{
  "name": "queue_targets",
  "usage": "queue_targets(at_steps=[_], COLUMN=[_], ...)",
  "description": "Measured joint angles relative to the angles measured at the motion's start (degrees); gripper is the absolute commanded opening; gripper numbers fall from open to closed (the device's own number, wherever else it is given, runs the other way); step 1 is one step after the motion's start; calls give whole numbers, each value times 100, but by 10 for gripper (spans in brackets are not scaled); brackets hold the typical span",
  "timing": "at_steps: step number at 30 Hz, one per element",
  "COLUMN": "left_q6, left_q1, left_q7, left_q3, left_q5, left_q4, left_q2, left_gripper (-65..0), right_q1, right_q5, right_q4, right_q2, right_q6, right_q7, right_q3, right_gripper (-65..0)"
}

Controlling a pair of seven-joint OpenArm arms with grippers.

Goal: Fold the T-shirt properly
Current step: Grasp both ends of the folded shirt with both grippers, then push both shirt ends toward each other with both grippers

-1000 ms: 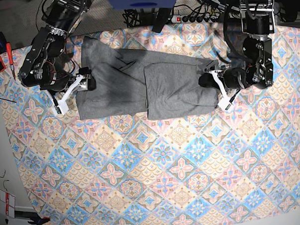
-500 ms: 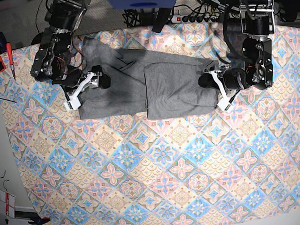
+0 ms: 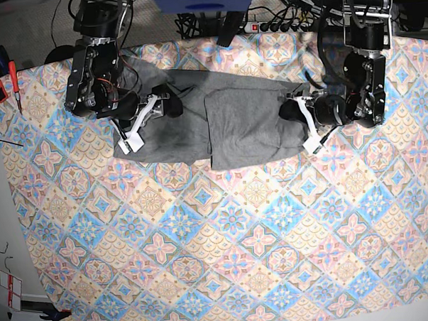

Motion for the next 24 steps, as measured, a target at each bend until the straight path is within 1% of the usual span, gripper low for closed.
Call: queue_targets(at_steps=[2, 3, 4, 6, 7, 10, 13, 15, 18, 19, 22, 24], left_q6=[0, 0, 2, 20, 20, -9, -7, -11, -9, -11, -28, -57], left_q1=[-17, -33, -46, -50, -50, -68, -146, -162, -162, -173, -199, -284], left_q7=[-66, -74, -142, -299, -350, -350, -275, -280, -289, -289, -326, -280], left_q3=[326, 448, 555, 809, 990, 1331, 1386, 1373, 1360, 1357, 1327, 1331], left_q5=[-13, -20, -2, -15, -39, -87, 7, 175, 341, 426, 721, 1040], left_q4=[11, 15, 20, 20, 20, 20, 20, 20, 20, 20, 20, 20], left_q2=[2, 68, 118, 216, 229, 306, 426, 542, 693, 732, 883, 1027], left_gripper=[-639, -639, -639, -639, -639, -639, -639, -639, -639, -639, -639, -639], right_q1=[-28, -26, -24, -9, -4, -9, 28, 164, 313, 330, 431, 551], right_q5=[-48, -72, -63, -83, -83, -48, -42, -96, -149, -131, -201, -192], right_q4=[-17, -17, -28, -50, -48, -48, -48, -50, -48, -50, -50, -50], right_q2=[4, 7, 44, 103, 116, 304, 522, 610, 702, 800, 1045, 1108], right_q6=[-9, -24, -22, -22, -22, -20, -17, -17, -22, -20, -24, -22], right_q7=[-37, -92, -127, -166, -166, -157, -157, -245, -205, -245, -612, -671], right_q3=[26, 26, 26, 26, 26, 15, 15, 186, 717, 796, 822, 820], right_gripper=[-447, -506, -551, -625, -639, -634, -634, -634, -633, -633, -633, -633])
